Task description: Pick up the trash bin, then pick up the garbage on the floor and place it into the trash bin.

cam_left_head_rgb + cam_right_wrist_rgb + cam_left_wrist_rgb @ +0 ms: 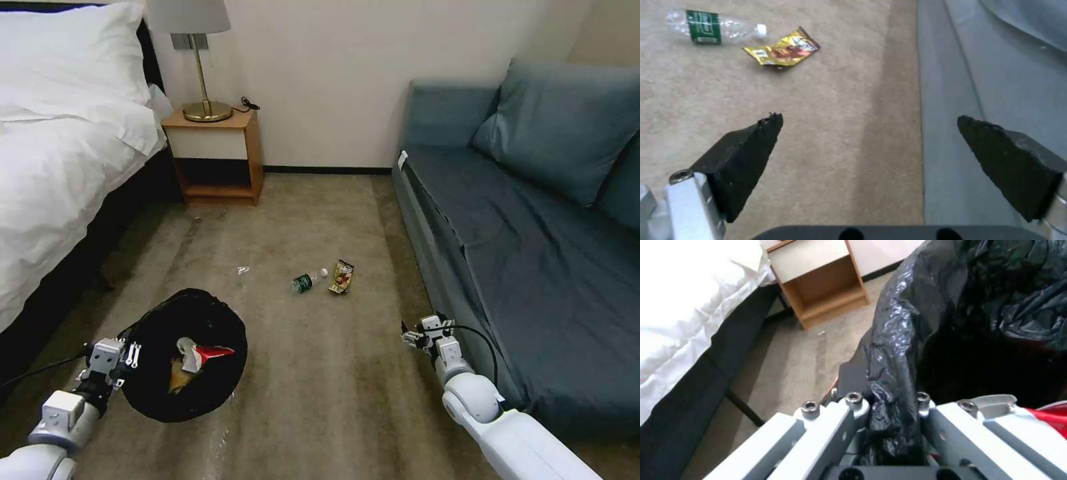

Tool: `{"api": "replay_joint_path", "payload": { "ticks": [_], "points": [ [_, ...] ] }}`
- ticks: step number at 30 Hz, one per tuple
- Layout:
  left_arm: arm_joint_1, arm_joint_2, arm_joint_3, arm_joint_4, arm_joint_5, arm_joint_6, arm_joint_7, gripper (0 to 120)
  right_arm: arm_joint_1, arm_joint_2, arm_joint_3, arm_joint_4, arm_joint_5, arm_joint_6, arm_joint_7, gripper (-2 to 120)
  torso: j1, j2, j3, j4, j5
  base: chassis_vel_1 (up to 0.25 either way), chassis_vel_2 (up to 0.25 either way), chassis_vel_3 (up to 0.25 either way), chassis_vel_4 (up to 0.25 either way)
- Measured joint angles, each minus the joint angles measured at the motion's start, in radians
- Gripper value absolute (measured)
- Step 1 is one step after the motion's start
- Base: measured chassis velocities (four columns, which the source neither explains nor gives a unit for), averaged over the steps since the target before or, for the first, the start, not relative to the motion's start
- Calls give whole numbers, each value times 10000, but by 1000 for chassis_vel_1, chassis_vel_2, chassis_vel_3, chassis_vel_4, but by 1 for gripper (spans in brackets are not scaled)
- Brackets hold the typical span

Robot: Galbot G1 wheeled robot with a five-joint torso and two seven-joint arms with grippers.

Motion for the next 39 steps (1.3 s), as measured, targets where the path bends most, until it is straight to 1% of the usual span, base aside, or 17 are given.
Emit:
{"api": "replay_joint_path", "payload": {
  "ticks": [8, 14, 17, 25, 33, 39],
  "points": [
    [103, 38, -81, 65, -10, -139, -1, 4, -183, 5, 85, 235, 66, -2, -90, 100, 0, 0, 0, 0, 0, 0, 0, 0, 0],
    [201, 32, -84, 60, -10, -185, -6, 4, -306, 2, 209, 321, 287, 17, -372, 100, 0, 0, 1, 0, 0, 0, 0, 0, 0],
    [200, 14, -85, 55, 4, -219, -6, 4, -307, 11, 249, 291, 304, 82, -456, 100, 0, 0, 0, 0, 0, 0, 0, 0, 0],
    [271, -240, -14, 120, 305, -441, 35, 4, -332, 33, 228, 243, 365, 248, -671, 100, 0, 0, 0, 0, 0, 0, 0, 0, 0],
    [455, -243, -52, 85, 419, -462, 46, 4, -275, 44, 160, 187, 366, 288, -735, 100, 0, 0, 0, 0, 0, 0, 0, 0, 0],
    [441, -218, -87, 106, 410, -470, 49, 4, -119, 114, 76, 10, 382, 342, -806, 100, 0, 0, 1, 0, 0, 0, 0, 0, 0]
  ]
}}
